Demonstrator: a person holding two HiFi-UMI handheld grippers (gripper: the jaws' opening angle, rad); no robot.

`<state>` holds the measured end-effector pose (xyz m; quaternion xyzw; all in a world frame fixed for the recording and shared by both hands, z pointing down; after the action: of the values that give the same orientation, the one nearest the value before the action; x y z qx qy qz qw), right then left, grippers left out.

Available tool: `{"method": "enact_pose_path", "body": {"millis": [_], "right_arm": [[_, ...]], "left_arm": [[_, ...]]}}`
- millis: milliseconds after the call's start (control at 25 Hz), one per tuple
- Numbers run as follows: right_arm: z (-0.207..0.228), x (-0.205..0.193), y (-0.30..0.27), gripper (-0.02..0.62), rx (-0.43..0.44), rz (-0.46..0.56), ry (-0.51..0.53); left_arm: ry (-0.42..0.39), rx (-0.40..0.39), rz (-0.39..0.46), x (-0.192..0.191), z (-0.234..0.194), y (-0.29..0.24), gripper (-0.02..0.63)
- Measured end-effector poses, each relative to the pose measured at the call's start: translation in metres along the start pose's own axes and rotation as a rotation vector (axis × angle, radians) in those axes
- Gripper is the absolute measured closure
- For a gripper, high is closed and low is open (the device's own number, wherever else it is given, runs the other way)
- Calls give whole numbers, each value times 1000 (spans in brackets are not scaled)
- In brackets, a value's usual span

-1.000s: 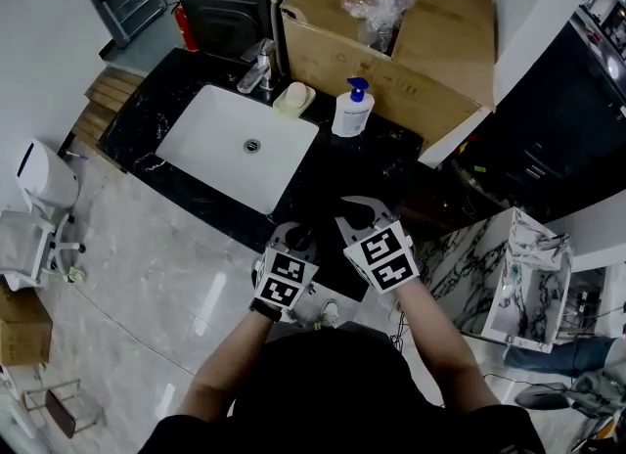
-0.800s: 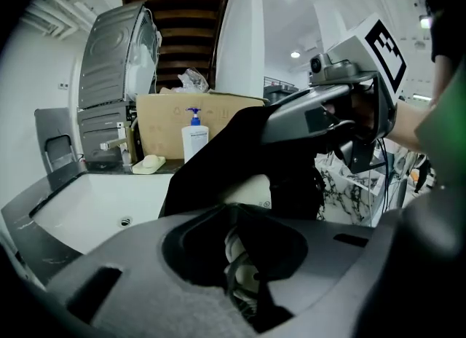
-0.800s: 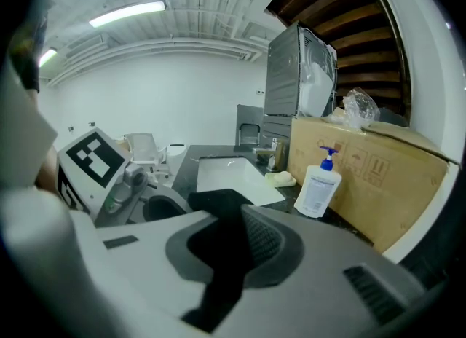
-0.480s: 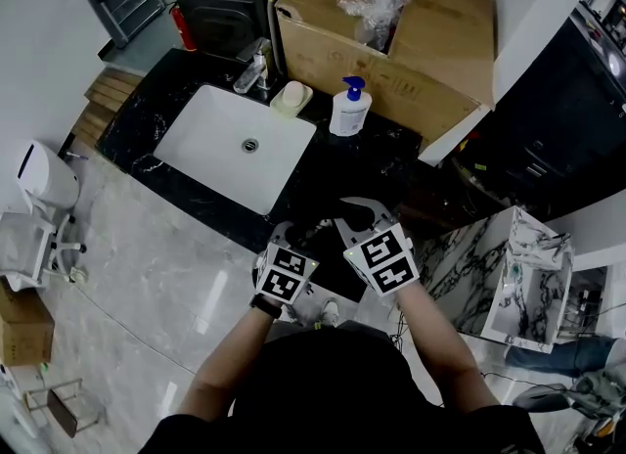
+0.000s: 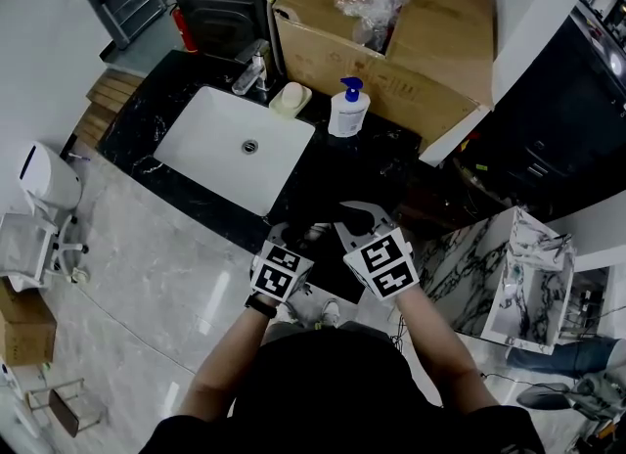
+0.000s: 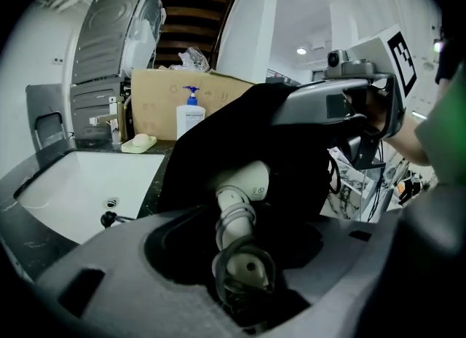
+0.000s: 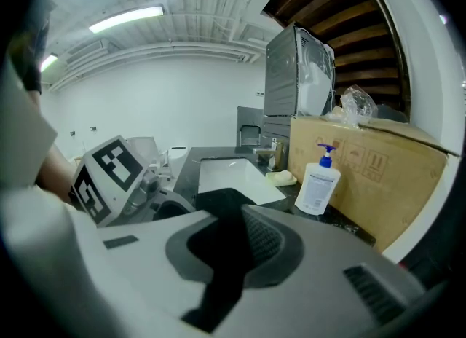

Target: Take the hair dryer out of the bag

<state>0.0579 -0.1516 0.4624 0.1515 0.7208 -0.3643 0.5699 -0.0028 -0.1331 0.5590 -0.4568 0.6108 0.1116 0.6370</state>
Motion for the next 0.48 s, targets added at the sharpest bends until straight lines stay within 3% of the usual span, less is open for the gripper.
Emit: {"method": "enact_pose_path", "body": {"millis": [200,480], "right_arm": [[-2,1,5,565,-1,-9,-21],[-4,-1,10,565,-1,-12,-24]], "left_arm": [[-46,13,-37,-2,-2,-14,383],[-30,5,-72,-5,-1,-16,382]]}}
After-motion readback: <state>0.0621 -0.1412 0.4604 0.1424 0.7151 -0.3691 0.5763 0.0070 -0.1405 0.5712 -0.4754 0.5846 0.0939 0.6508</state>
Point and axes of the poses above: the fingertips, and each gripper's own axes: y backward along the fingers, z to its right, x out of its top, the point moved 3 cm from there along y, backward along the fingers, and after that the axes turned 9 degrees about z, right-handed, at the moved point
